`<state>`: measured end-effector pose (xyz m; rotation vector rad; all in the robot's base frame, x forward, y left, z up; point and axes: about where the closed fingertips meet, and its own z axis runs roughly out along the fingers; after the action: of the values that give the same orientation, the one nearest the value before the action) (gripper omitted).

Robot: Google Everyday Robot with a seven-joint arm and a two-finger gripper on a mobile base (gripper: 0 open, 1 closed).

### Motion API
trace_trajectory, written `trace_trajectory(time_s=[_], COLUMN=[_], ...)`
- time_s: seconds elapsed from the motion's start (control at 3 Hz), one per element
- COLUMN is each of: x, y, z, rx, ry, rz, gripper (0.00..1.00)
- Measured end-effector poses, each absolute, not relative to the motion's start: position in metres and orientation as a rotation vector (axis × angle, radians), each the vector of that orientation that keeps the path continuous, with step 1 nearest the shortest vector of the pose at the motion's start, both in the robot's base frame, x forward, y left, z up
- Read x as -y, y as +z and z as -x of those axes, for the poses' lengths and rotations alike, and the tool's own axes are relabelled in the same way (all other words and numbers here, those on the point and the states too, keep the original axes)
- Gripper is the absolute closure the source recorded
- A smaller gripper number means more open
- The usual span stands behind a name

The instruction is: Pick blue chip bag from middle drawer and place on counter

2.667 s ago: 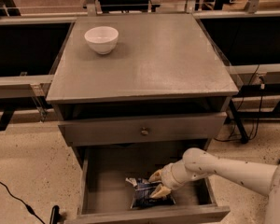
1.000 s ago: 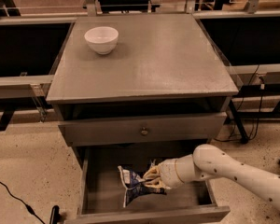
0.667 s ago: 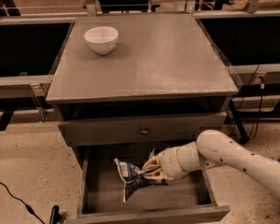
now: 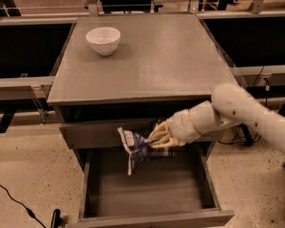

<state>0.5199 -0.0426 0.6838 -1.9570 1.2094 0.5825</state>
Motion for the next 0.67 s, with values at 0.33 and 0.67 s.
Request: trace_trajectory(time_s=[0.33, 0.67], x=[0.0688, 0.0688], y=[0.7517, 0.7517], z=[-0.5552, -0.5552], rx=[-1.24, -1.24], ry=[0.642, 0.642], rz=[1.971, 1.971], gripper=[1.0, 1.0])
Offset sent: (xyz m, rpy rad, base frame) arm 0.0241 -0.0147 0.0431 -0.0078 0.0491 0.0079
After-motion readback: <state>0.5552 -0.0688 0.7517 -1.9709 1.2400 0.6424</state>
